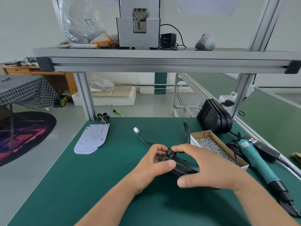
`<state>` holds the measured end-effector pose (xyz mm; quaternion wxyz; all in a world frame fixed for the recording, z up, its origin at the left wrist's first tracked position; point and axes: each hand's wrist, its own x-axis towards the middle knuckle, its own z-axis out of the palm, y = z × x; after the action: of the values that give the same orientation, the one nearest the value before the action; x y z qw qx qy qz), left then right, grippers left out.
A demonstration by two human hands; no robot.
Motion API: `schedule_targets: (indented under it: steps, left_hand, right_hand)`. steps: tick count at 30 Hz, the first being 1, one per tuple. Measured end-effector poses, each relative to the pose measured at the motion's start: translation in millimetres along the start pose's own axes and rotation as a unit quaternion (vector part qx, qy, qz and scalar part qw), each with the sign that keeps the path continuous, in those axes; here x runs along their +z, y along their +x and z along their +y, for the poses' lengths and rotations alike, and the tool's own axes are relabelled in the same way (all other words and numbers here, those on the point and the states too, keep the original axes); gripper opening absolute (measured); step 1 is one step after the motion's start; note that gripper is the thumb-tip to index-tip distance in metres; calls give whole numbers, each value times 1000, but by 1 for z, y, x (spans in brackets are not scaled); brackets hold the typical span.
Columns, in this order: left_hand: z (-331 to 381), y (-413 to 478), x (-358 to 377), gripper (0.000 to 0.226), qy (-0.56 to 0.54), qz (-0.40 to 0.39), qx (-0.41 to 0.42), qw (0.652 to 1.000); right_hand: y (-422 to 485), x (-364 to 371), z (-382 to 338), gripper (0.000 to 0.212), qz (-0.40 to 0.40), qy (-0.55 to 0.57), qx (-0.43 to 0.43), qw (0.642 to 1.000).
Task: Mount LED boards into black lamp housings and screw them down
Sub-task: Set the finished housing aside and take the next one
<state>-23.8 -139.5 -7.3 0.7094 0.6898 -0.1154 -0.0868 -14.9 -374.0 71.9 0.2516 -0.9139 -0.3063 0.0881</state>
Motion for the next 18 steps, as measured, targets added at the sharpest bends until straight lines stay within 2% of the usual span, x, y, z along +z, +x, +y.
schedule_targets:
  steps: [1, 3, 5, 7, 8, 10, 11, 13, 18]
  left_hand:
    - [1, 2, 1, 82, 1, 2, -7, 1000]
    - [3, 5, 3, 91, -10, 16, -11, 1000]
    - [5, 11, 5, 68, -68, 57, -46, 995]
    - [1, 13, 2, 65, -90, 72, -46, 992]
    - [1, 11, -1, 64, -61, 86, -39, 994]
    - [0, 10, -14, 48, 83, 128, 6, 988]
    - [-2, 13, -20, 39, 190, 141, 26, 971]
    - [-6, 17, -32, 43, 344, 147, 33, 927]
    - [-21, 33, -32, 55, 558, 80, 19, 826]
  right_hand:
    - [-3, 1, -2, 99, -14, -27, -1, 1000]
    - [-6, 5, -7, 99, -23, -74, -4, 997]
    - [-8, 6, -11, 89, -2, -83, -9, 997]
    - [-9, 4, -11, 83, 10, -79, -21, 997]
    - [-10, 2, -10, 81, 13, -76, -29, 997]
    - [-13, 0, -8, 79, 16, -57, -41, 997]
    - [-14, 0, -8, 78, 16, -46, -48, 998]
    - [-17, -1, -10, 76, 13, -28, -64, 998]
    - [-24, -5, -19, 75, -15, 53, -84, 995]
